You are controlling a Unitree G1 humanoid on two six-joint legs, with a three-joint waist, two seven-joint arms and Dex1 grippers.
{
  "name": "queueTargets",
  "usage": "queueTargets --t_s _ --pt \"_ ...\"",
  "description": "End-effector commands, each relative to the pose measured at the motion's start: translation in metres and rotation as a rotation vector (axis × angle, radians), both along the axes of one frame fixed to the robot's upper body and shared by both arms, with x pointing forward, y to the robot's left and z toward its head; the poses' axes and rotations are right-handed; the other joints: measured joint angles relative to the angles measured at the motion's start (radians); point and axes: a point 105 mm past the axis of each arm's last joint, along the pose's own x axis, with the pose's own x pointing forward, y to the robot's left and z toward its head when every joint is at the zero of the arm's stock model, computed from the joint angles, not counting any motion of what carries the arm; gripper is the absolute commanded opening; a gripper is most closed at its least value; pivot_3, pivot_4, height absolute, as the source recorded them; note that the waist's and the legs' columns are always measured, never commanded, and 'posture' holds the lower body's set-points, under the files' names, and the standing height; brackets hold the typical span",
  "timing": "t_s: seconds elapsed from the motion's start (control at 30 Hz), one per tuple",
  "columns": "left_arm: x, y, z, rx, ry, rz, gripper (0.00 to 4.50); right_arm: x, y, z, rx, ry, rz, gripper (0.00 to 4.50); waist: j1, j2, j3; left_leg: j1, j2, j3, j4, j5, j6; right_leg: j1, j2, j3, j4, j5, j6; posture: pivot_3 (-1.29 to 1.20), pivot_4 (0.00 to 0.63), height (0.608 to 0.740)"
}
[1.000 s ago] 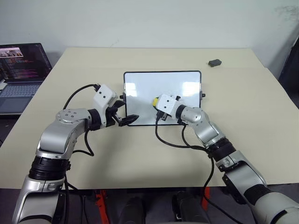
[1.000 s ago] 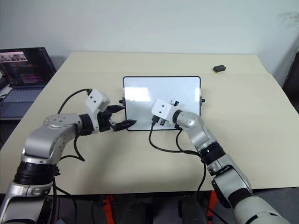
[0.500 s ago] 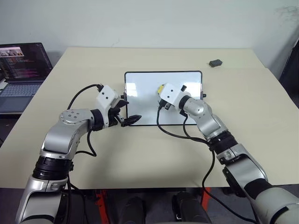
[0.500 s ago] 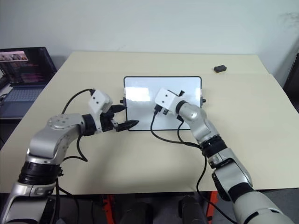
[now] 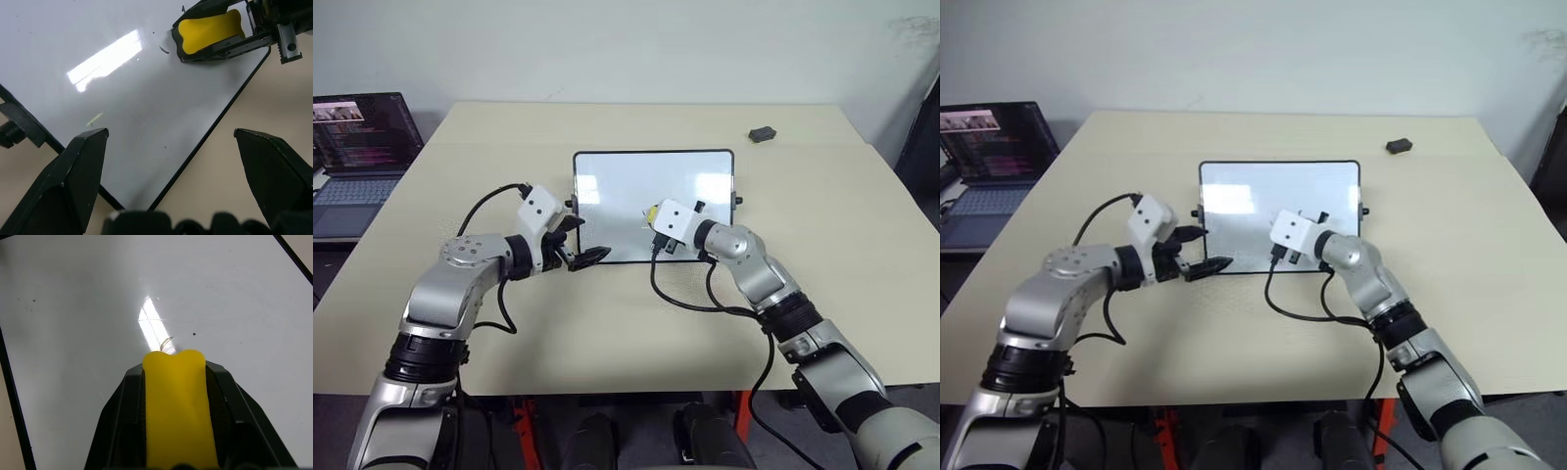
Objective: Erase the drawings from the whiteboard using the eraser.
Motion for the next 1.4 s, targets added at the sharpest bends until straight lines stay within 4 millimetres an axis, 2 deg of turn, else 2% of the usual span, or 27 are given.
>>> queueTargets --t_s 0.03,0.23,0.3,0.5,0.6,0.67,0.83,1.0,1.1,1.2,1.3,1.4 --pt "-0.002 -0.002 0.016 -0.014 -0.061 -0.009 4.5 0.01 0.007 0.012 0.027 -0.021 -0.03 1.25 -0.006 0.0 0.0 0.0 0.0 0.0 0.0 0.0 0.0 0.0 0.0 0.0 0.0 0.0 0.0 0.0 0.15 0.74" --pt "-0.004 -0.002 0.015 -0.015 -0.058 -0.006 4.5 0.017 0.021 0.024 0.059 -0.048 -0.028 1.25 -0.005 0.0 0.0 0.0 0.0 0.0 -0.002 0.001 -0.001 -0.001 0.001 0.0 0.0 0.0 0.0 0.0 0.15 0.74" --pt "-0.004 -0.002 0.015 -0.016 -0.058 -0.003 4.5 0.02 0.019 0.026 0.066 -0.057 -0.044 1.25 -0.005 0.0 0.0 -0.001 0.0 0.0 -0.003 0.0 -0.001 -0.002 0.0 0.0 0.0 0.0 0.0 0.0 0.15 0.74" --pt "-0.003 0.0 0.015 -0.019 -0.063 0.014 4.5 0.022 0.004 0.008 0.039 -0.012 -0.073 1.25 -0.002 0.0 0.0 -0.001 0.0 -0.001 -0.002 0.0 -0.001 -0.002 0.0 0.0 0.0 0.0 0.0 0.0 0.15 0.74" --pt "-0.001 0.001 0.016 -0.026 -0.067 0.026 4.5 0.021 -0.001 0.007 0.06 -0.009 -0.082 1.25 0.002 0.0 0.0 -0.001 0.0 -0.001 -0.002 0.001 -0.001 -0.002 0.0 -0.001 0.0 0.0 0.0 0.0 0.15 0.74" --pt "-0.001 0.001 0.015 -0.028 -0.067 0.026 4.5 0.02 -0.001 0.016 0.12 -0.034 -0.083 1.25 0.005 0.0 0.0 -0.001 0.0 -0.001 -0.002 0.001 -0.001 -0.001 0.0 -0.001 0.0 0.0 0.0 0.0 0.15 0.74" --pt "-0.001 -0.001 0.016 -0.032 -0.069 0.023 4.5 0.002 -0.001 0.068 0.439 -0.127 -0.018 1.25 0.008 0.0 0.0 -0.005 0.0 -0.002 -0.002 0.001 -0.001 -0.004 -0.001 -0.002 -0.001 0.0 0.0 0.0 0.15 0.74" --pt "0.0 -0.002 0.017 -0.035 -0.073 0.021 4.5 -0.025 -0.014 0.084 0.574 -0.103 0.041 1.25 0.006 0.0 0.0 -0.009 0.0 -0.002 -0.004 0.0 -0.001 -0.008 -0.001 -0.001 -0.003 0.0 0.0 0.0 0.15 0.74" --pt "0.0 -0.003 0.017 -0.04 -0.078 0.021 4.5 -0.045 -0.022 0.08 0.586 -0.074 0.085 1.25 0.008 0.0 0.0 -0.009 0.0 -0.002 -0.004 0.0 -0.001 -0.008 -0.001 -0.001 -0.003 0.0 0.0 0.0 0.15 0.74" --pt "-0.002 -0.004 0.018 -0.043 -0.084 0.017 4.5 -0.069 -0.042 0.06 0.564 -0.025 0.091 1.25 0.015 0.0 0.0 -0.009 0.0 -0.002 -0.003 0.0 -0.001 -0.007 -0.001 -0.001 -0.004 0.0 0.0 0.0 0.15 0.74" --pt "-0.001 -0.003 0.019 -0.052 -0.092 0.029 4.5 -0.079 -0.062 0.038 0.535 0.014 0.02 1.25 0.022 0.0 0.0 -0.009 0.0 -0.002 -0.003 0.0 -0.001 -0.007 -0.001 -0.001 -0.003 0.0 0.0 0.0 0.15 0.74" --pt "-0.001 -0.003 0.018 -0.055 -0.092 0.031 4.5 -0.086 -0.071 0.022 0.524 0.045 -0.031 1.25 0.021 0.0 0.0 -0.007 0.0 -0.001 -0.003 0.0 -0.001 -0.006 0.0 -0.001 -0.002 0.0 0.0 0.0 0.15 0.74"
